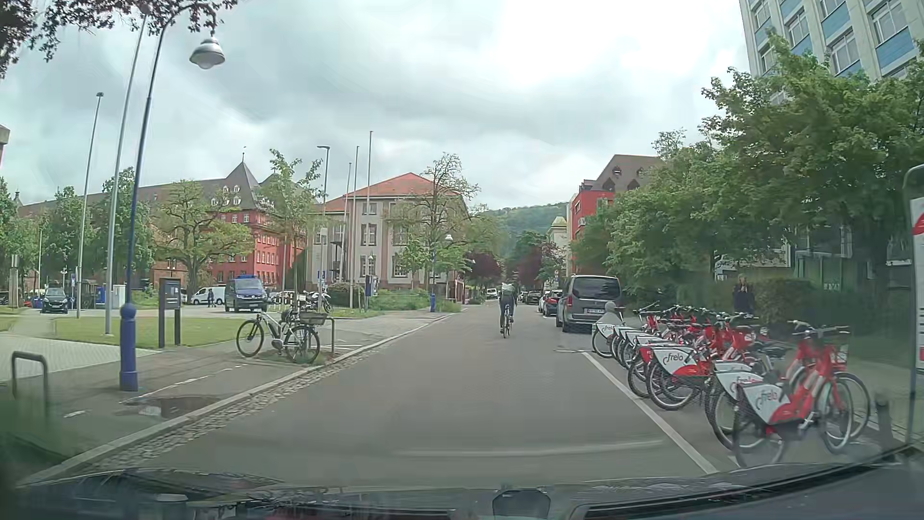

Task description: Follow the waypoints while adhering to traffic rules and regulations

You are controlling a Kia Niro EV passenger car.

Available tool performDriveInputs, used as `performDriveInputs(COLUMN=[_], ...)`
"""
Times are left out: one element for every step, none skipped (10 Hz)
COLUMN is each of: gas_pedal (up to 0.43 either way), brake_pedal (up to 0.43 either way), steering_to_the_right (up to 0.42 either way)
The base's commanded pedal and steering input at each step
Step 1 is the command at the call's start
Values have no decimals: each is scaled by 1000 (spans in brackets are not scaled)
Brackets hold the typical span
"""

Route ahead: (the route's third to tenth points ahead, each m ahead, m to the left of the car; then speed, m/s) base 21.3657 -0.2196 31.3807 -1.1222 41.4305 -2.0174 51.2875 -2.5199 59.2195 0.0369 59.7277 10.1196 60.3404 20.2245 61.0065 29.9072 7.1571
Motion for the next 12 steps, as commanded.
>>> performDriveInputs(gas_pedal=[47, 47, 47, 47, 47, 47, 47, 47, 47, 47, 47, 47], brake_pedal=[0, 0, 0, 0, 0, 0, 0, 0, 0, 0, 0, 0], steering_to_the_right=[33, 37, 38, 37, 34, 30, 26, 24, 23, 22, 20, 18])
